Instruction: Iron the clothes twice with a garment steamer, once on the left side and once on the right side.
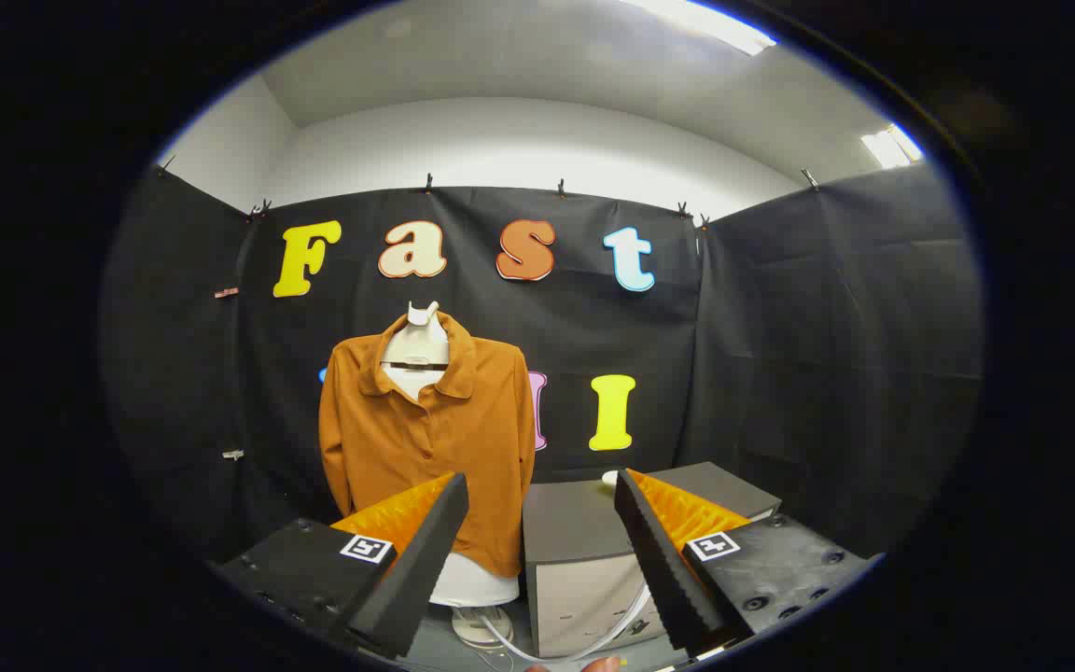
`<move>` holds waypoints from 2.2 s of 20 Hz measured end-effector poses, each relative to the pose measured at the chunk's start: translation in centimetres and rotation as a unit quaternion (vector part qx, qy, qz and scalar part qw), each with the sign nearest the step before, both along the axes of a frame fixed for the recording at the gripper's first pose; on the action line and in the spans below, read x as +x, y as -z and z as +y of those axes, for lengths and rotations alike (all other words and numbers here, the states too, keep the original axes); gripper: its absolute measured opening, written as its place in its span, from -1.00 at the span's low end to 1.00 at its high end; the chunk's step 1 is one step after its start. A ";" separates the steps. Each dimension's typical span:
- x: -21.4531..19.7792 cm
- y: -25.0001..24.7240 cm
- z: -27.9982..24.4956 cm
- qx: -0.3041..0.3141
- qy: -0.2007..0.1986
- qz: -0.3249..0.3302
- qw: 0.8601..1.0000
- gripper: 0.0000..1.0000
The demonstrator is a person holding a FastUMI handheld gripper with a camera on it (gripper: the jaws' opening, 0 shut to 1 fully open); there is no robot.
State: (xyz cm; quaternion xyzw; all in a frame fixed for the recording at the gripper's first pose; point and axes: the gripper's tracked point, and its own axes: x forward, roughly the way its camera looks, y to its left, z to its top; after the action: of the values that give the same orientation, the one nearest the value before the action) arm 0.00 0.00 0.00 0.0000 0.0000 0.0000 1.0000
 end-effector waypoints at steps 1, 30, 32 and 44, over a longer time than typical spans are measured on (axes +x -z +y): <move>0.0 -0.1 0.1 -0.003 -0.001 0.000 1.000 0.97; 9.0 3.6 -8.8 0.004 0.042 0.082 0.996 0.97; 11.5 6.0 -10.9 0.006 0.043 0.124 0.991 0.97; 23.4 22.0 -18.4 0.019 0.021 0.335 0.942 1.00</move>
State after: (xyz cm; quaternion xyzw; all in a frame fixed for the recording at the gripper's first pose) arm 23.43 -18.43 -21.97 0.0186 0.3349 -0.0213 0.9418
